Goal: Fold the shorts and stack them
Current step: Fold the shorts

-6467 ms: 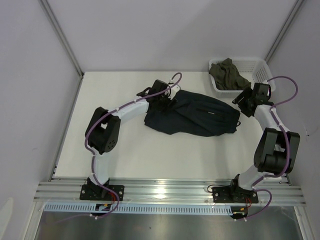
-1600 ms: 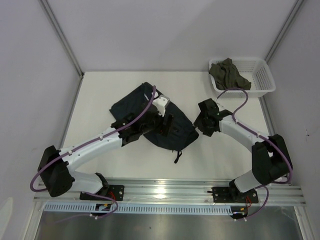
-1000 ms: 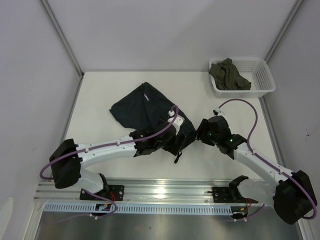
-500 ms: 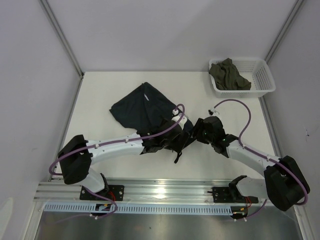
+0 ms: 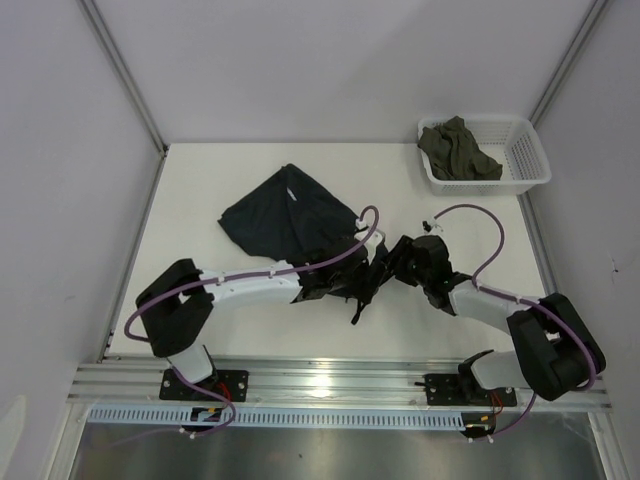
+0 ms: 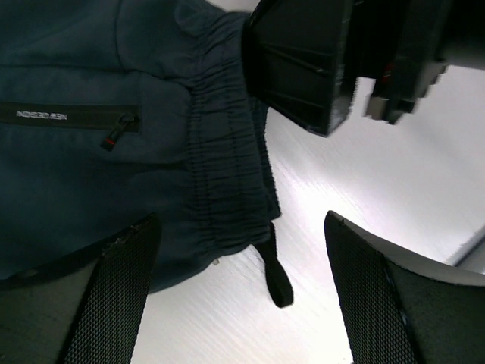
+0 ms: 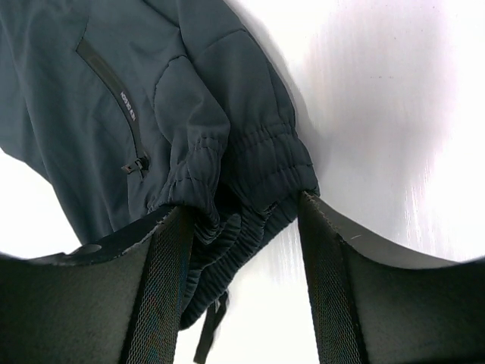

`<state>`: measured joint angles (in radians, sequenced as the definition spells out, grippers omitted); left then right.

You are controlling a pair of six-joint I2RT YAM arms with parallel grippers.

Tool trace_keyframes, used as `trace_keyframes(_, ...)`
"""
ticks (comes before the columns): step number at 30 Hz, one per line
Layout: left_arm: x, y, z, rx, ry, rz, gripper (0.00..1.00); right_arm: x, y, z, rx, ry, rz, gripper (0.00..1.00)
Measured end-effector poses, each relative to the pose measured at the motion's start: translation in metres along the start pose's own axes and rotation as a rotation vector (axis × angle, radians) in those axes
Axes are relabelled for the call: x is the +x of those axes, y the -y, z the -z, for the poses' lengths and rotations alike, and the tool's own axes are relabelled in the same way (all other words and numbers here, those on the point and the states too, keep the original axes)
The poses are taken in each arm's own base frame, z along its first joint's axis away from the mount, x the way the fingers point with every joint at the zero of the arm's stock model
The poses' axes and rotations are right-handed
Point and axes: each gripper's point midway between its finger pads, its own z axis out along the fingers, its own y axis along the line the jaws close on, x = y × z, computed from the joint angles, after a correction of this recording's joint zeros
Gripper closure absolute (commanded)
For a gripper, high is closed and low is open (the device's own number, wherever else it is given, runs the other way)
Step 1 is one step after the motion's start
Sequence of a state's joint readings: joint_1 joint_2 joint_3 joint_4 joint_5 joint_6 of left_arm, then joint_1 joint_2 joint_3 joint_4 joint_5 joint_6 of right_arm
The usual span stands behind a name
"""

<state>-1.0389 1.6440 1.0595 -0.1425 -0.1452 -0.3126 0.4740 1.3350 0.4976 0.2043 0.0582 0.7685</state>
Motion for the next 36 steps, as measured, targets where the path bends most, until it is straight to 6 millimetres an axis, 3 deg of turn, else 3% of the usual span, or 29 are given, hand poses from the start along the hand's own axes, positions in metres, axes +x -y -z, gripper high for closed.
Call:
trace_keyframes(5,0.021,-0.007,-0.022,-0.010,-0.062,0.004,0.13,0.005,0.003,-0.010,-0.045,0.023,-0.015,0.47)
trace_keyframes(11,0.028,-0.008,-0.028,-0.012,-0.080,-0.003,0.16,0.008,0.003,-0.016,-0.109,0.060,-0.026,0.61)
trace_keyframes(14,0.027,-0.008,-0.028,-0.011,-0.078,-0.006,0.17,0.005,-0.002,-0.018,-0.148,0.086,-0.024,0.76)
trace_keyframes(15,0.027,-0.008,-0.028,-0.012,-0.077,-0.006,0.17,0.003,-0.004,-0.019,-0.160,0.096,-0.023,0.87)
trace_keyframes(18,0.027,-0.008,-0.028,-0.012,-0.077,-0.006,0.17,0.000,-0.009,-0.020,-0.181,0.111,-0.018,1.00)
trace_keyframes(23,0.024,-0.014,-0.018,-0.038,-0.070,-0.008,0.17,-0.005,-0.011,-0.023,-0.133,0.080,-0.015,1.00)
trace_keyframes(31,0.005,-0.034,0.009,-0.145,-0.020,-0.027,0.20,-0.047,-0.051,-0.013,-0.053,0.068,-0.005,1.00)
trace_keyframes(36,0.009,-0.034,0.012,-0.188,-0.026,-0.052,0.19,-0.039,-0.045,-0.008,0.033,0.008,-0.006,1.00)
